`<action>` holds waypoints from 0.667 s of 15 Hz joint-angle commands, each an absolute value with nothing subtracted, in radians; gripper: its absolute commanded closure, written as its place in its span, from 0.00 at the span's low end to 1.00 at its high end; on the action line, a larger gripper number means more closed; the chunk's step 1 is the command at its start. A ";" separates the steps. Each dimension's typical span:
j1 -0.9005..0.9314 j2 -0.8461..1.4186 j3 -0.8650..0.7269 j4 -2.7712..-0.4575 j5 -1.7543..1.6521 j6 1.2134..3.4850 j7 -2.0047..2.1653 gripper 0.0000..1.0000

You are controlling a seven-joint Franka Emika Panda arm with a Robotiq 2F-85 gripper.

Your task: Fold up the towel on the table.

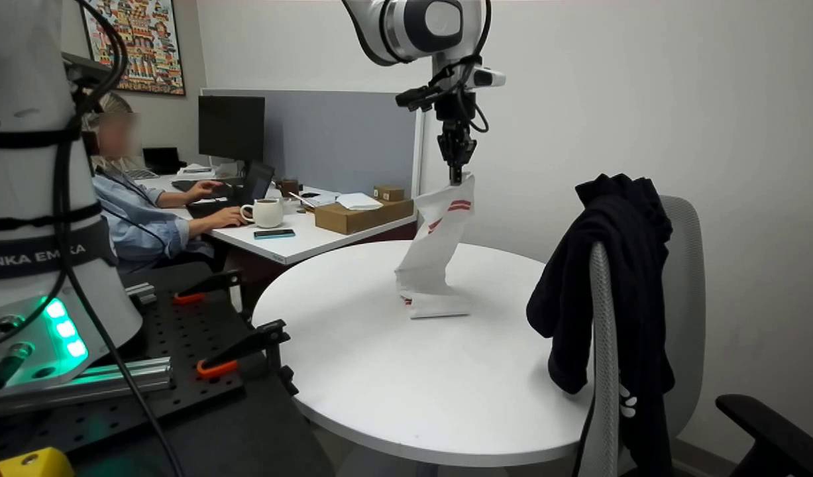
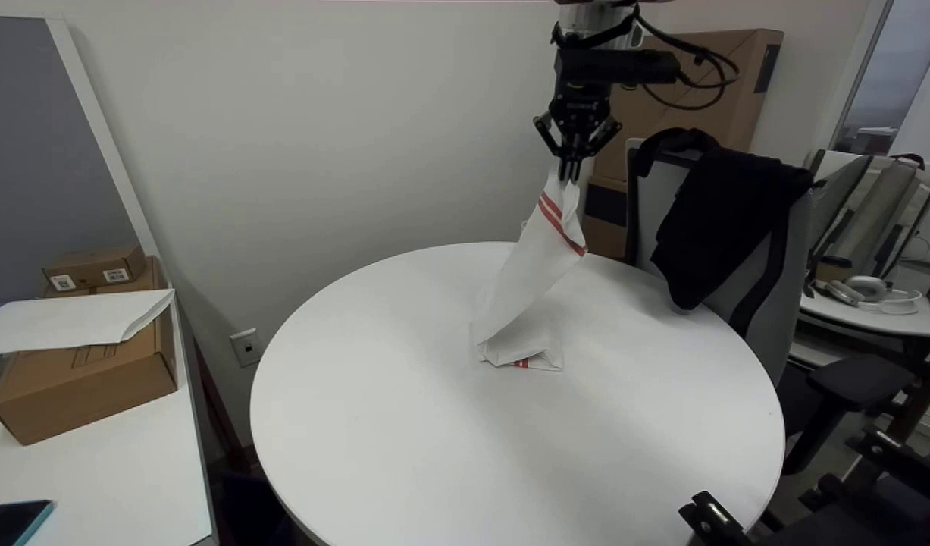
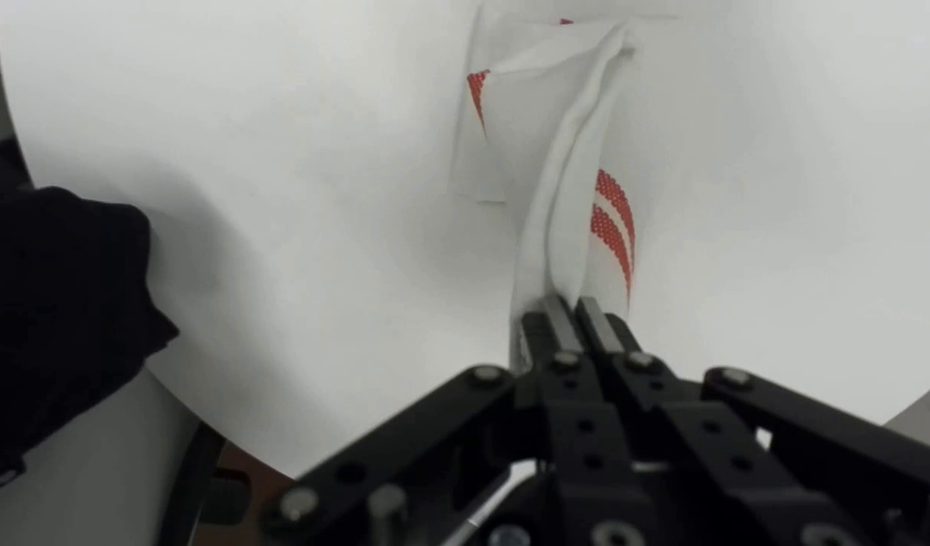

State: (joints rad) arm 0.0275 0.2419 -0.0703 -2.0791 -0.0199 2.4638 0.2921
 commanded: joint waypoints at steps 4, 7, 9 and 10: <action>-0.004 0.167 -0.105 -2.176 -0.119 2.427 0.274 0.99; -0.009 0.169 -0.107 -2.199 -0.151 2.417 0.274 0.99; -0.010 0.177 -0.105 -2.203 -0.165 2.383 0.265 0.99; -0.010 0.182 -0.104 -2.203 -0.171 2.359 0.261 0.99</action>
State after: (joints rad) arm -0.0093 0.1935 -0.1039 -2.1894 -0.1385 2.4154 0.2799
